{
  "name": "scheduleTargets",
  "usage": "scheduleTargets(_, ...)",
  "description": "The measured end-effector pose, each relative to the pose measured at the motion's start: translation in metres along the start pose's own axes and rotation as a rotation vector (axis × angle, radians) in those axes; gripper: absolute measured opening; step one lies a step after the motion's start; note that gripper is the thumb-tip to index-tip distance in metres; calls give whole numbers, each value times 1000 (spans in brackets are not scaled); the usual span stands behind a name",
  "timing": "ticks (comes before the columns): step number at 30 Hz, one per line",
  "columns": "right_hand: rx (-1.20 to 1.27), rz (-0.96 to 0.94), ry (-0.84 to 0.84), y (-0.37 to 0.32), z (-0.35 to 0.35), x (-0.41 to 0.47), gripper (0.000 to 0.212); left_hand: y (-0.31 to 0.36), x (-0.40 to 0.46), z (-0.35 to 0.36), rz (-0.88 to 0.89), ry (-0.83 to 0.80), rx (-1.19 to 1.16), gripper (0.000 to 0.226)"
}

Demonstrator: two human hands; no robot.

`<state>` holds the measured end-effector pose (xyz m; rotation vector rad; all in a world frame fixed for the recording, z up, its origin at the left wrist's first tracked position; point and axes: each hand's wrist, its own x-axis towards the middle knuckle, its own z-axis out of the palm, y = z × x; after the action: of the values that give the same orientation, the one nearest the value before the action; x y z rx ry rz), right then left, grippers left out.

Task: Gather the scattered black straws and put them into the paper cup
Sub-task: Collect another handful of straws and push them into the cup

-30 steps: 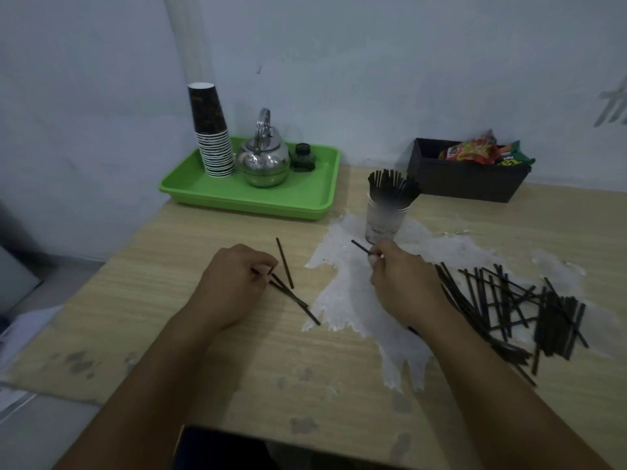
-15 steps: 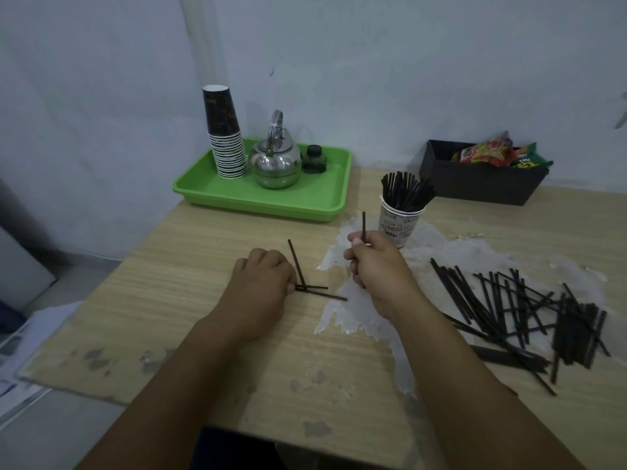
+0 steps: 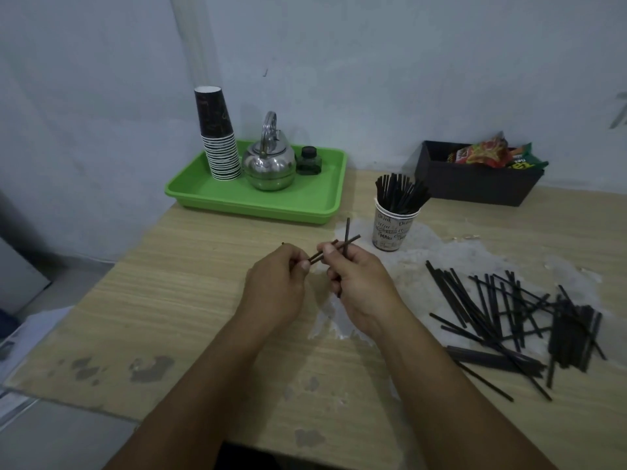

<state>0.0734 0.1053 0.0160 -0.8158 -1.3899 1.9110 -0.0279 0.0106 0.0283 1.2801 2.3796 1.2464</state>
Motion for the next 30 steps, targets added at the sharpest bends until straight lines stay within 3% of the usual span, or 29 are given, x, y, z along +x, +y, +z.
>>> scheduleTargets(3, 21, 32, 55, 1, 3, 1, 16, -2, -4, -2, 27, -4, -41, 5)
scheduleTargets(7, 136, 62, 160, -3, 4, 6, 15, -14, -7, -13, -25, 142, 20, 9)
scheduleTargets(13, 85, 119, 229, -5, 4, 17, 13, -39, -20, -34, -133, 108, 447, 32)
scheduleTargets(17, 39, 140, 260, -8, 5, 24, 11, -36, -24, -32, -117, 111, 575, 27)
scheduleTargets(23, 336, 197, 230, -7, 10, 22, 14, -33, -23, -19, -107, 104, 795, 20)
scheduleTargets(26, 266, 210, 221, -5, 9, 20, 15, -34, -21, -16, -150, 85, 755, 21)
scheduleTargets(30, 122, 160, 118, -2, 8, 16, 10, -28, -19, -16, -165, 156, 320, 21)
